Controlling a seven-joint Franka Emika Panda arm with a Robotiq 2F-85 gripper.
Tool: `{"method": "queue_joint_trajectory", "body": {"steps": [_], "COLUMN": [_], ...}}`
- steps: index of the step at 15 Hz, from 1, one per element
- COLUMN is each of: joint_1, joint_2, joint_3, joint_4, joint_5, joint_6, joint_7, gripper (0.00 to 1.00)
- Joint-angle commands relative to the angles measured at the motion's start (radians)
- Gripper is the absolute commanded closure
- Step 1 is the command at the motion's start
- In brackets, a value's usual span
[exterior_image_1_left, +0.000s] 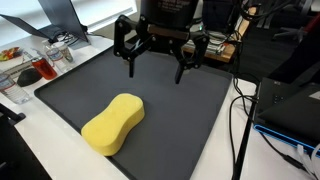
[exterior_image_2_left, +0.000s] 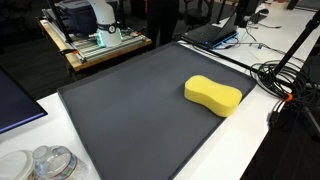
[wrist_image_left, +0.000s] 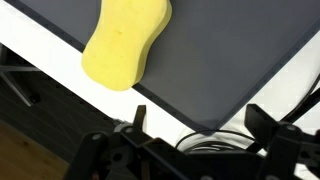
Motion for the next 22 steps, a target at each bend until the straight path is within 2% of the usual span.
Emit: {"method": "queue_joint_trajectory", "body": {"steps": [1, 6, 10, 13, 17, 22], "joint_1": [0.000, 0.080, 0.104, 0.100, 0.060, 0.044], "joint_2": [0.000, 0.056, 0.066, 0.032, -0.044, -0.166], "joint_3": [0.000, -0.040, -0.036, -0.039, -0.028, -0.065], "joint_4": [0.000, 0.037, -0.015, -0.125, -0.321, -0.557], "joint_5": [0.000, -0.137, -0.150, -0.152, -0.127, -0.118], "joint_6": [0.000, 0.054, 0.107, 0.201, 0.372, 0.541], "joint_7": [0.002, 0.097, 0.171, 0.235, 0.272, 0.324], "gripper": [0.00, 0.00, 0.00, 0.00, 0.00, 0.00]}}
